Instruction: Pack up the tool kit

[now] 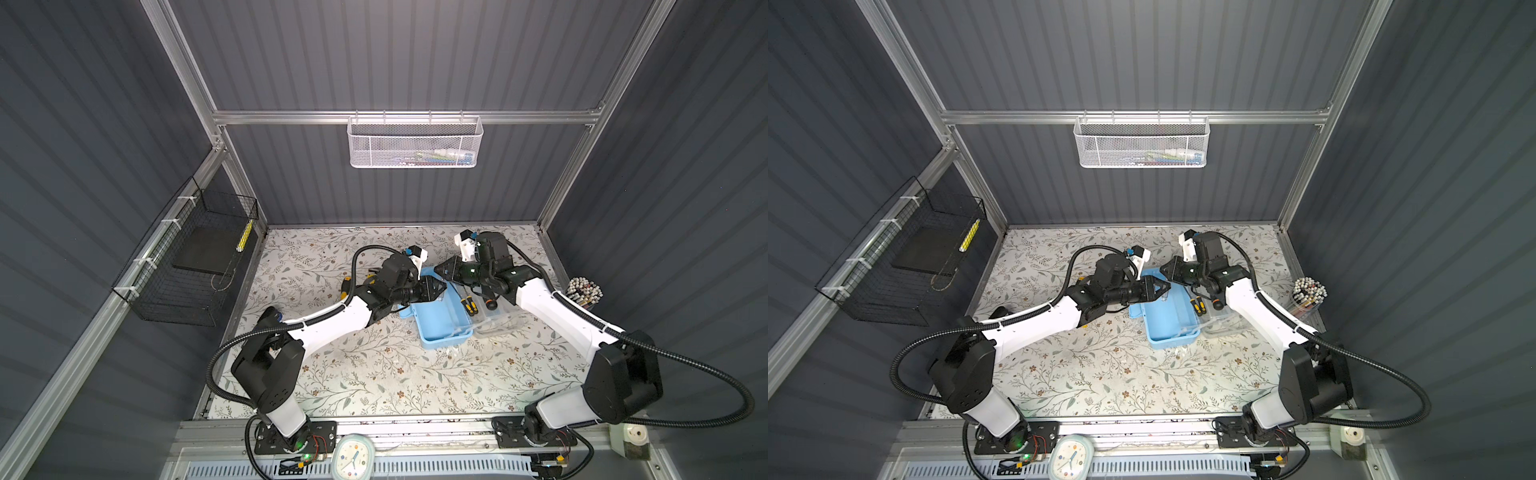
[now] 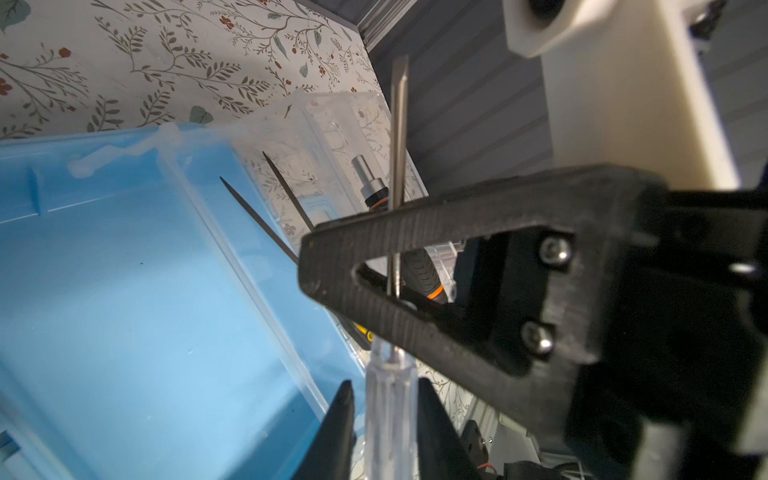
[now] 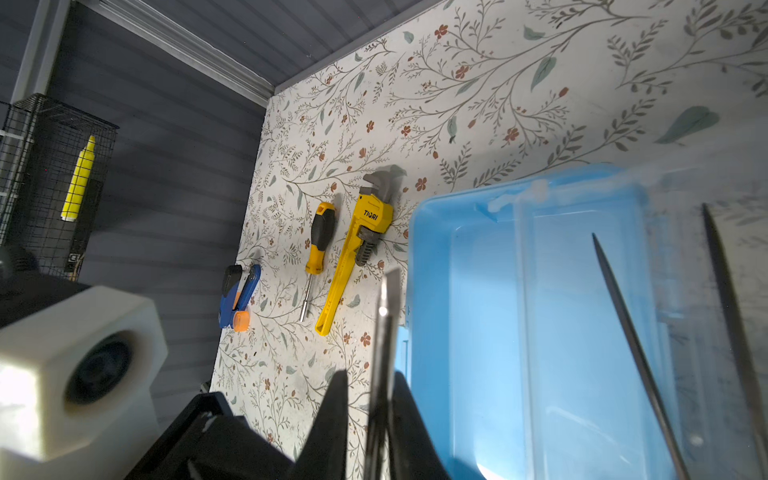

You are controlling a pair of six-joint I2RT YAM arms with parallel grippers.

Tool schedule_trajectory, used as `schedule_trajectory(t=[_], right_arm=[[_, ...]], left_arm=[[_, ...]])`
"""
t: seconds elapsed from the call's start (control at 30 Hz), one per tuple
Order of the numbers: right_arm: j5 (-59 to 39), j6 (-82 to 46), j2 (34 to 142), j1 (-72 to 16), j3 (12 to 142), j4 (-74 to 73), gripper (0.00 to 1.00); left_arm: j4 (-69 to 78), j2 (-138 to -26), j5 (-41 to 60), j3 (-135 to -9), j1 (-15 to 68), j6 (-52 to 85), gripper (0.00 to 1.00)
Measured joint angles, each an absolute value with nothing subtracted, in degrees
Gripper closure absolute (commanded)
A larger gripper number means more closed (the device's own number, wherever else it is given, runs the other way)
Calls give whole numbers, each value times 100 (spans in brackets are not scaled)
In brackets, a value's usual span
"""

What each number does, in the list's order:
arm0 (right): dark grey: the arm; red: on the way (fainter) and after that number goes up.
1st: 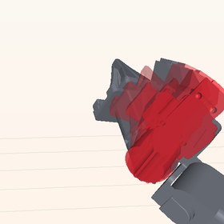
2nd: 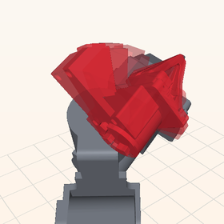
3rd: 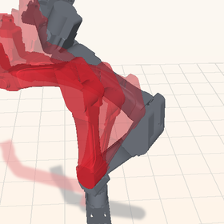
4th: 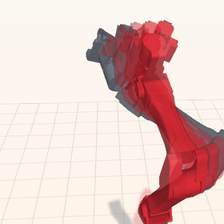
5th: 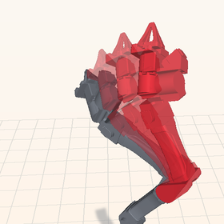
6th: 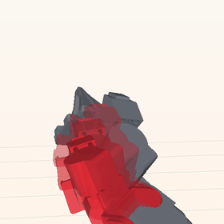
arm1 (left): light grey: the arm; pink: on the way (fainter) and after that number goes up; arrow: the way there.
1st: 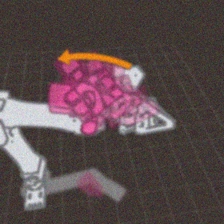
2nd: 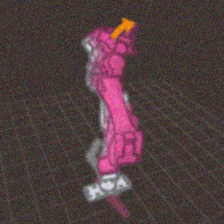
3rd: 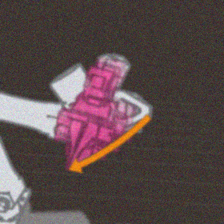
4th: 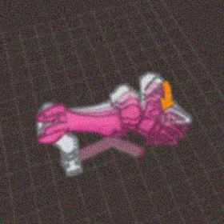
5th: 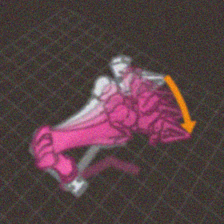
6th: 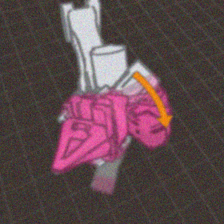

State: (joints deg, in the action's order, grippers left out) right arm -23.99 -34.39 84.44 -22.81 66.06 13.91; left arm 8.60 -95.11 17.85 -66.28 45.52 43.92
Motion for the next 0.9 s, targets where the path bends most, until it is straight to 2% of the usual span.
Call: schedule_trajectory(t=[0.07,0.13,0.2,0.5,0.7,0.9], right_arm=[[-2397,-3393,8416,-2263,6670,1485,100],[-2399,-3356,8353,-2217,6692,1538,100],[-2401,-3312,8272,-2145,6716,1621,100],[-2196,-2814,7734,-1527,6845,2381,100],[-1380,-2217,7382,-1094,6958,3114,100],[-386,-1387,7577,-1011,7620,4012,100]], left_arm=[[832,-9537,1785,-6628,4569,4418,51],[777,-9537,1763,-6628,4569,4412,47],[711,-9537,1719,-6632,4576,4388,36],[228,-9105,1282,-6637,4565,4211,26],[14,-8687,1059,-6626,4427,4077,24],[-204,-8460,1004,-6320,4104,3970,24]])
